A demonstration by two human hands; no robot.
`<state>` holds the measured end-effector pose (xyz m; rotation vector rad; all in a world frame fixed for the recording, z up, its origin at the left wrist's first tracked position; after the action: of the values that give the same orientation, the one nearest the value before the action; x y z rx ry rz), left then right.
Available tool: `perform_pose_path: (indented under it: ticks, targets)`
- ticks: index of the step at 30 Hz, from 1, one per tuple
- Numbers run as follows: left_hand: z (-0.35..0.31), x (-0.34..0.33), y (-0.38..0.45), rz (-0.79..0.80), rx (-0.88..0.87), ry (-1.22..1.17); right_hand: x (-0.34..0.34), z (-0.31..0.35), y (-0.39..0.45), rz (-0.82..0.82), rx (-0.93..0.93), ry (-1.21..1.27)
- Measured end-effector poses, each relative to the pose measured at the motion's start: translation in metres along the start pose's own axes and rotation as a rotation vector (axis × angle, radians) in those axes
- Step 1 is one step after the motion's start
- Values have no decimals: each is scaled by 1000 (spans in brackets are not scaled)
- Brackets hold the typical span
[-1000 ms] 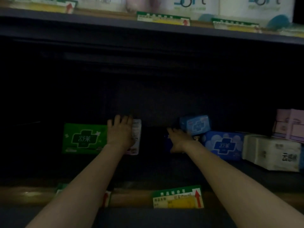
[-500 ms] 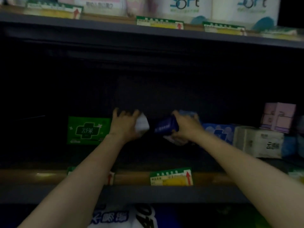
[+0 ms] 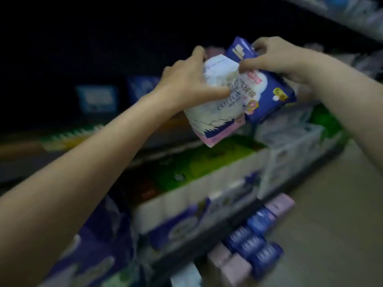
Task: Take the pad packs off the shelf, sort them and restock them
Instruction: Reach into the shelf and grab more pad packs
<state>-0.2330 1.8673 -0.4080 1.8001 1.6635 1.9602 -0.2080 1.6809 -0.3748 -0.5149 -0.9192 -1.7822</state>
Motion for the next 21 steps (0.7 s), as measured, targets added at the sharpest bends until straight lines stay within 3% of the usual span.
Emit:
perform_pose_path:
  ticks: [5, 11, 15, 21]
  targets:
    - [-41, -167, -70, 317, -12, -145, -28, -175, -61, 323, -301, -115]
    - [0, -342, -187, 798, 245, -147, -144, -351, -144, 662, -530, -175]
    - [37, -409, -236, 1000, 329, -54, -208, -429, -184, 730, -612, -200]
    - [67, -465, -279, 1228, 221, 146, -275, -474, -216, 811, -632, -144]
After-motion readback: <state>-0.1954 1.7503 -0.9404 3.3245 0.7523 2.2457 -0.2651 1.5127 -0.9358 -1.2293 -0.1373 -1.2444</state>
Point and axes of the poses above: each hand's wrist, its own y-axis towards the middle knuckle, its own x-axis out of the back of the hand, z = x × y, the point moved 3 cm from there along y, towards the middle knuckle, and after that the axes turned 8 degrees about -x, right-handed, at the moved point
